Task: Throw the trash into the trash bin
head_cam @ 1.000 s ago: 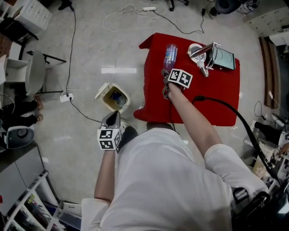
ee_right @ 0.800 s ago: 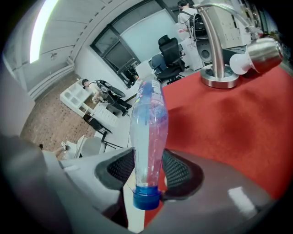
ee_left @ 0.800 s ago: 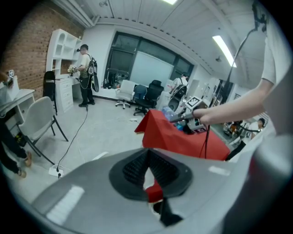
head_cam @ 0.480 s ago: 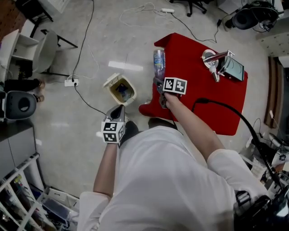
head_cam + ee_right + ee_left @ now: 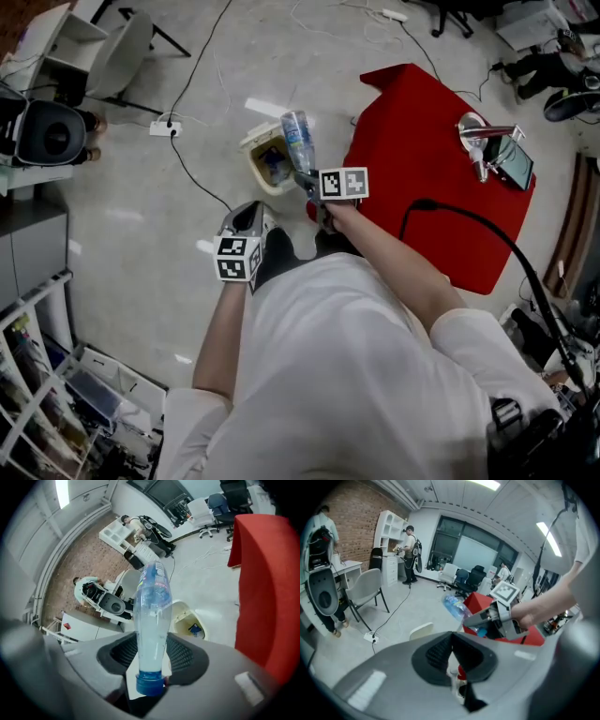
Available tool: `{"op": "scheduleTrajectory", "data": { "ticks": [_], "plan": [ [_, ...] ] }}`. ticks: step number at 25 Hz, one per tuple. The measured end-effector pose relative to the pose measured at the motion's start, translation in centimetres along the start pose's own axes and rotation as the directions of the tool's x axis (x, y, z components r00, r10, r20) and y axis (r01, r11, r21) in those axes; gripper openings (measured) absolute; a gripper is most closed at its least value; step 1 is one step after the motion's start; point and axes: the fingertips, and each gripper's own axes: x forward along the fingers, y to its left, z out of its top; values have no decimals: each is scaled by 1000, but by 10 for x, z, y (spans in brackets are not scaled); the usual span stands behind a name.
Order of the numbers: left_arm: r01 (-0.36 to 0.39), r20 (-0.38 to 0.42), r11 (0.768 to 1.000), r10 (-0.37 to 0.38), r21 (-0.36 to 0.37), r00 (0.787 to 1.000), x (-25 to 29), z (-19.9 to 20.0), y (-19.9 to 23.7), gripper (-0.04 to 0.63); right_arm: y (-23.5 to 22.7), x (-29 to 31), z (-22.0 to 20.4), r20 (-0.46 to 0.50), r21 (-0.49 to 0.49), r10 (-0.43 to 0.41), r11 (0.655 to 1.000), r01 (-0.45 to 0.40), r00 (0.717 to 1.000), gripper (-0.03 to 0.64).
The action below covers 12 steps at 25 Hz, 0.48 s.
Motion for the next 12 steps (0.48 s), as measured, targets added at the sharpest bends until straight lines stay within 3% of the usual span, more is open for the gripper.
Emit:
{"op": "scheduleTrajectory", "data": {
  "ticks": [12],
  "plan": [
    [-4, -18, 995, 2, -99, 1000, 28, -36, 40, 5, -17, 73, -70, -175, 14, -6, 1000, 8, 985, 190]
  ]
}}
